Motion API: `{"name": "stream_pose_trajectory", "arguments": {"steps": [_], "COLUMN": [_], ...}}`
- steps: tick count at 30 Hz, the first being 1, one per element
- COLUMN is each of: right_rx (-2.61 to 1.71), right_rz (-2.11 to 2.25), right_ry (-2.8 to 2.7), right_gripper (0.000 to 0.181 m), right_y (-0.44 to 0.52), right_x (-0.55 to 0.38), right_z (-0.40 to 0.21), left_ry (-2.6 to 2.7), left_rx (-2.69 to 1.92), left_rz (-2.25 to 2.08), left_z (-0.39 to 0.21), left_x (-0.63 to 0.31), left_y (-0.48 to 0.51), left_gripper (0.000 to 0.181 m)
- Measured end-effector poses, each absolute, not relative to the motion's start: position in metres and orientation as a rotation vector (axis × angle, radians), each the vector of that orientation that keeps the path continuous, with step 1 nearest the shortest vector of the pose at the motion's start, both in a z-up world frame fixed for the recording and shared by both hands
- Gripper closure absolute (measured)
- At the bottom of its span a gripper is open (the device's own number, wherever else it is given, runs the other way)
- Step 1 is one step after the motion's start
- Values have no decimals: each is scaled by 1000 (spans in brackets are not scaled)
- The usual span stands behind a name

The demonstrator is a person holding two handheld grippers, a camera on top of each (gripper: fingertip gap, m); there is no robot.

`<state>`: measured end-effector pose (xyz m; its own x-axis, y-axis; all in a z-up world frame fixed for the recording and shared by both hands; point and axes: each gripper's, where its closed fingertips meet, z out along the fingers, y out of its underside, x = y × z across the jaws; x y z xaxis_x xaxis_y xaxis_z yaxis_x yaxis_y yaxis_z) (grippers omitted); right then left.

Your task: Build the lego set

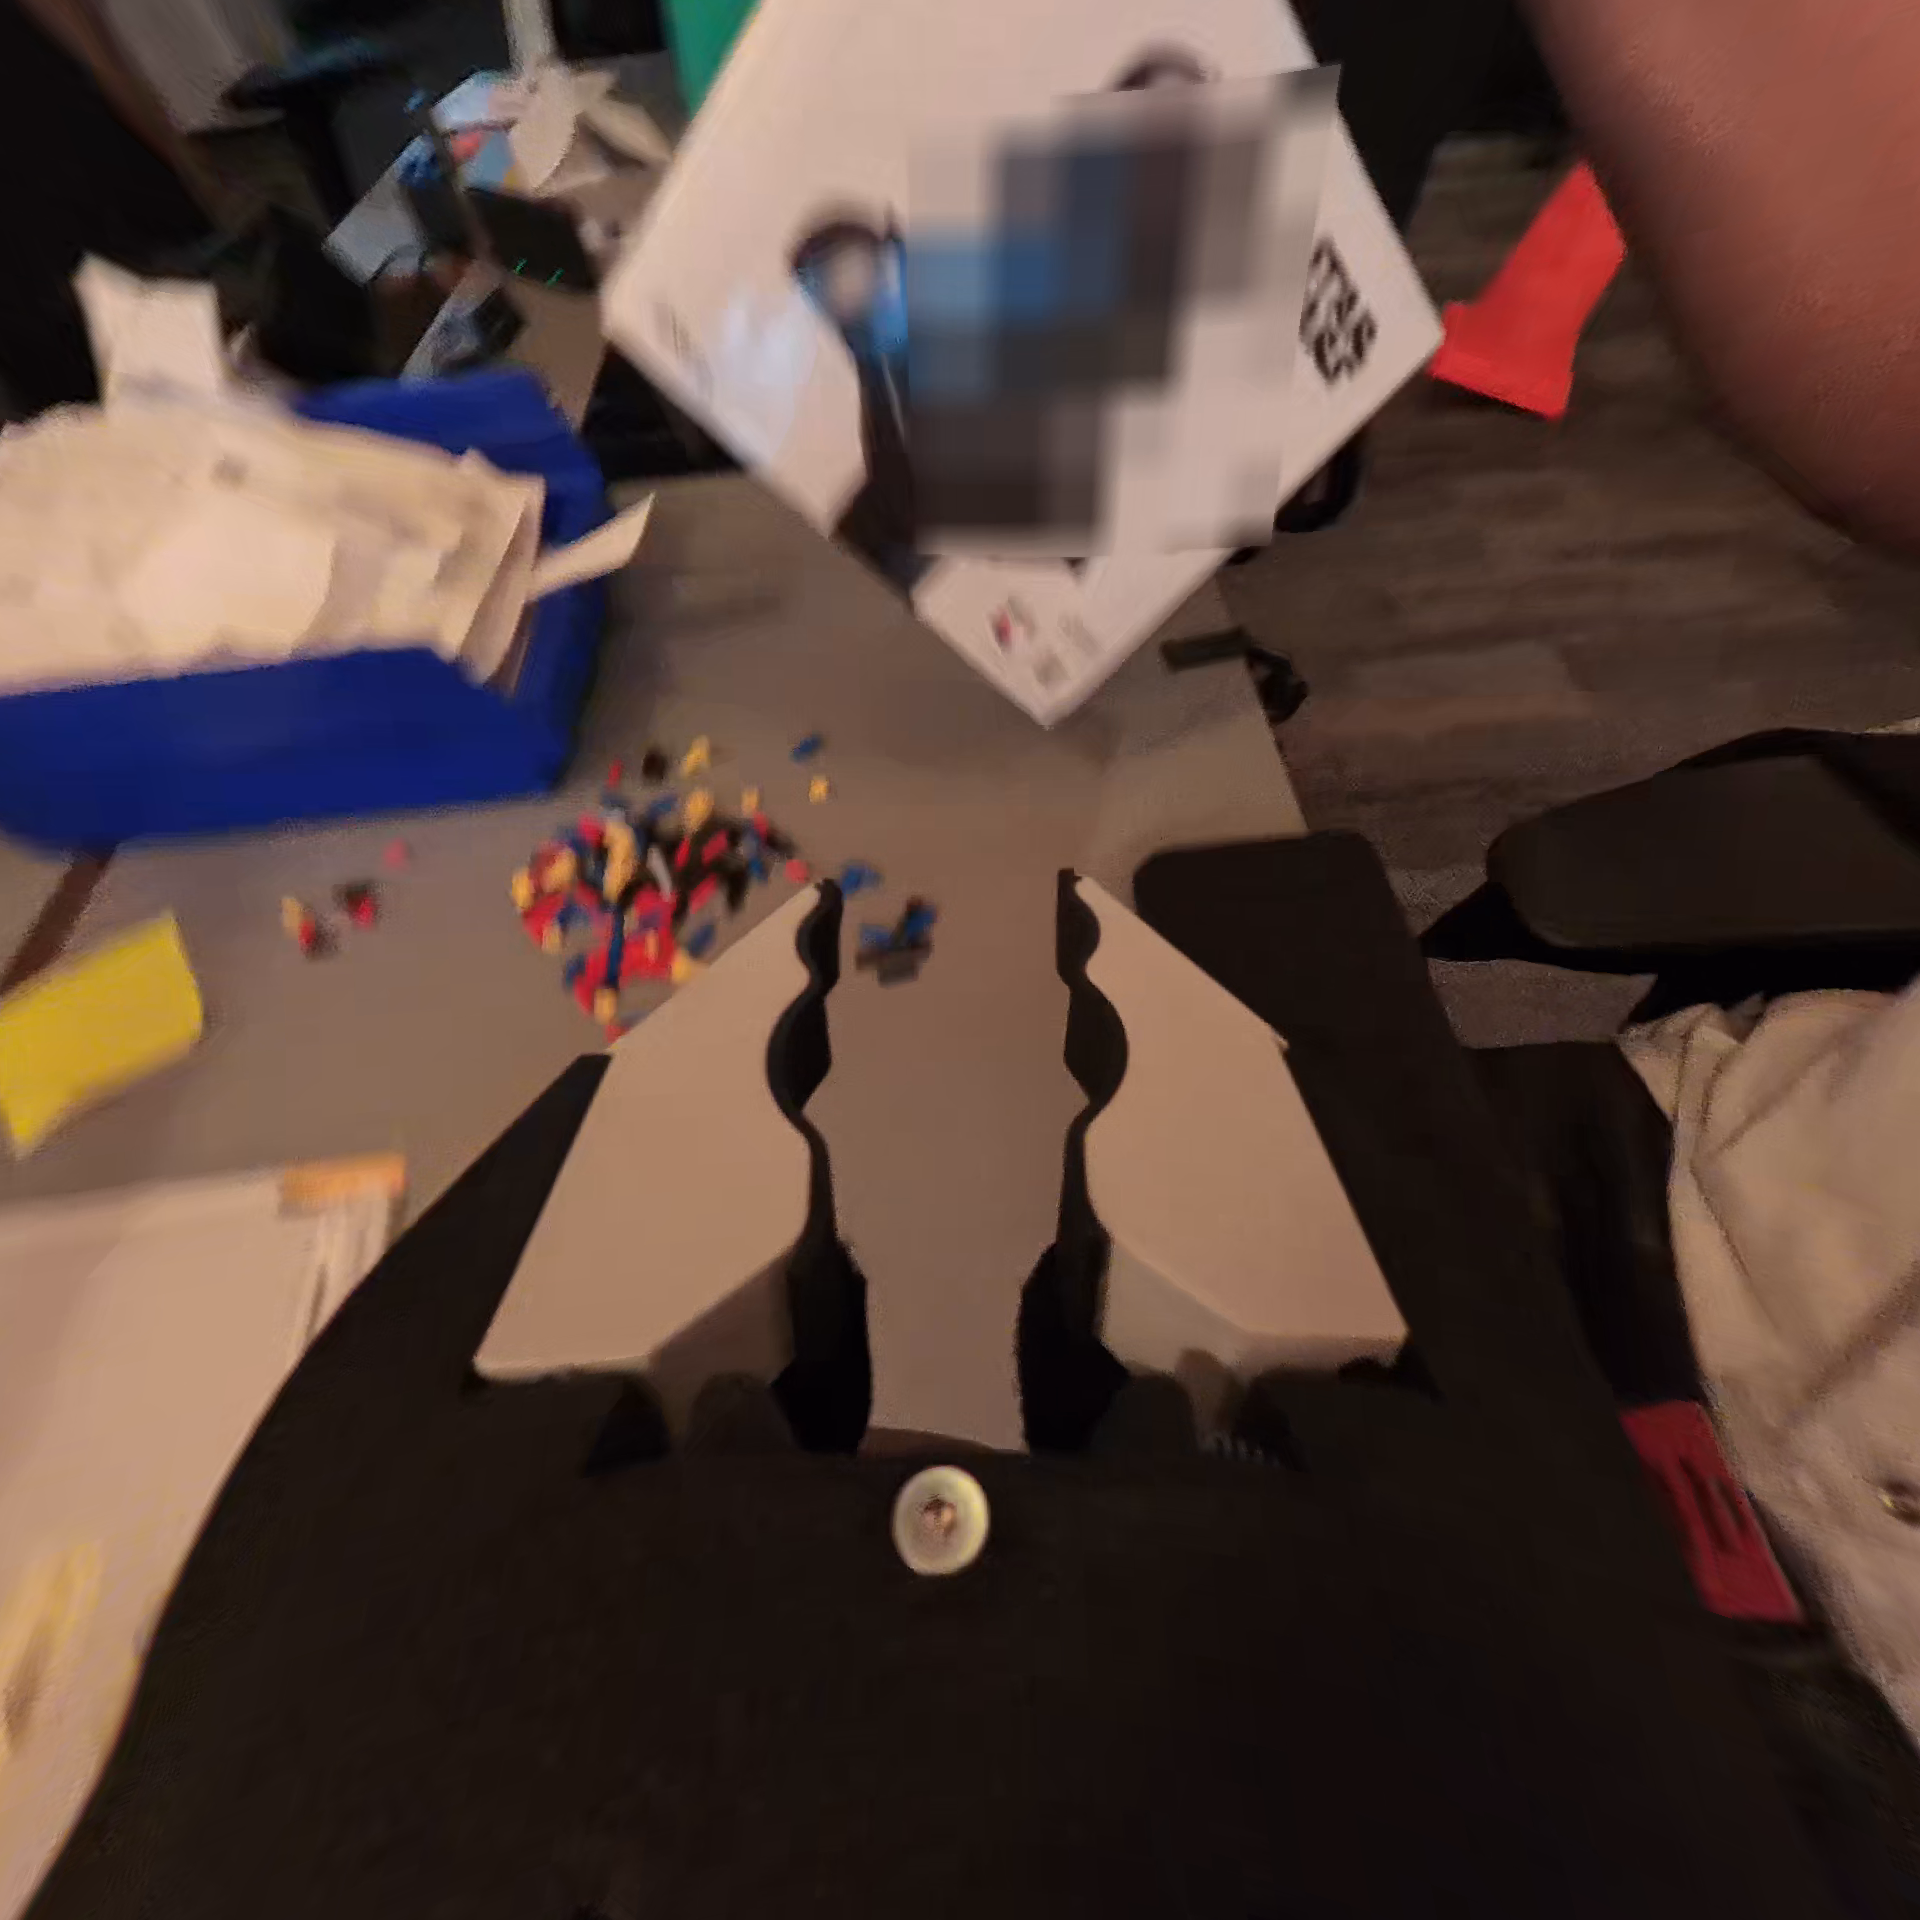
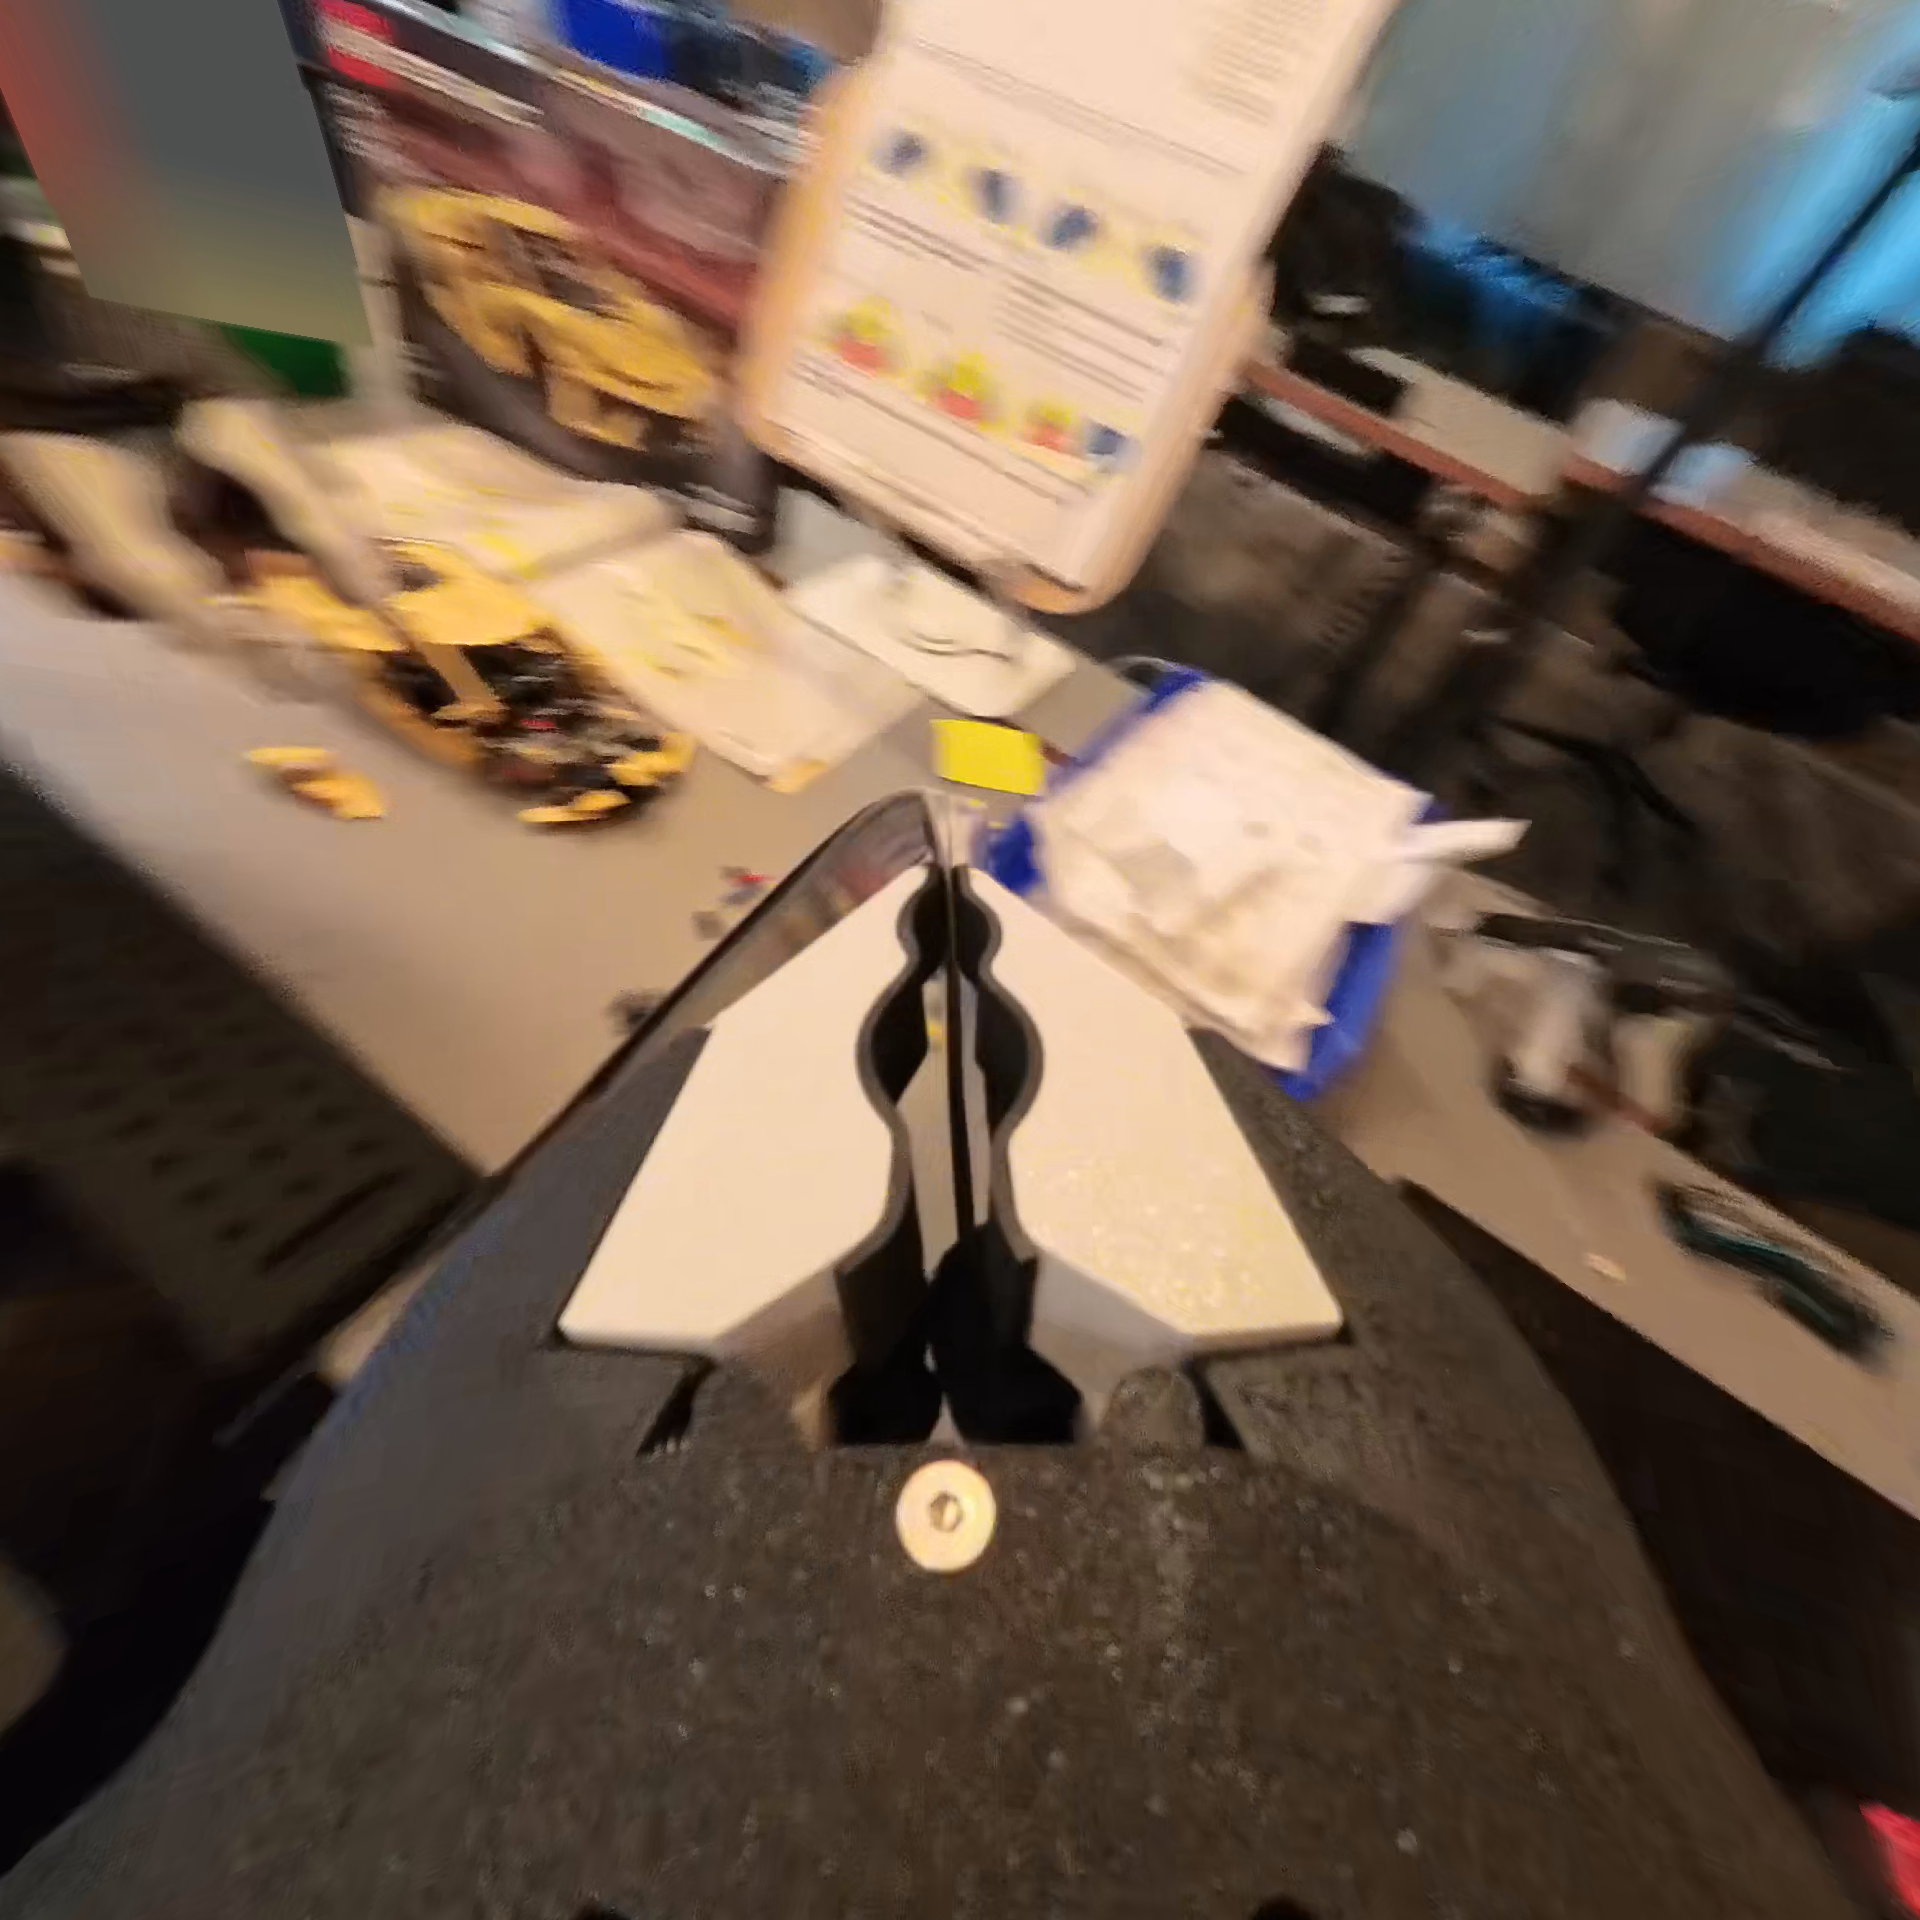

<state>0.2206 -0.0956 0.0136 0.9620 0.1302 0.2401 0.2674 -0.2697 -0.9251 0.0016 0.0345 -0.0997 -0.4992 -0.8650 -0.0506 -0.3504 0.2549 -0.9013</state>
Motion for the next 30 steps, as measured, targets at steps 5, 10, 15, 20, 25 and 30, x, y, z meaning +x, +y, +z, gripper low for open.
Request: {"name": "stream_pose_trajectory", "arguments": {"steps": [5, 10, 15, 20, 25, 30], "right_rx": [-1864, -1802, -1822, -1665, -1767, -2026], "right_rz": [221, 421, 480, 465, 465, 167], "right_ry": [-473, -595, -609, -378, -435, -505], "right_gripper": [181, 181, 181, 144, 91, 156], "right_y": [-102, -104, -90, -90, -85, -55], "right_x": [166, 130, 123, 154, 116, 124], "right_z": [-2, 1, -6, 4, -32, -54], "left_ry": [2221, 2560, 2621, 2486, 2405, 2356], "left_rx": [-762, -594, -595, -653, -768, -753], "left_rz": [-1316, -1409, -1348, -1319, -1360, -1376], "left_z": [-57, -68, -89, -94, -88, -73], "left_x": [82, 93, 83, 68, 54, 55], "left_y": [-25, -69, -67, -35, -8, -6], "left_gripper": [127, 123, 179, 179, 179, 179]}}
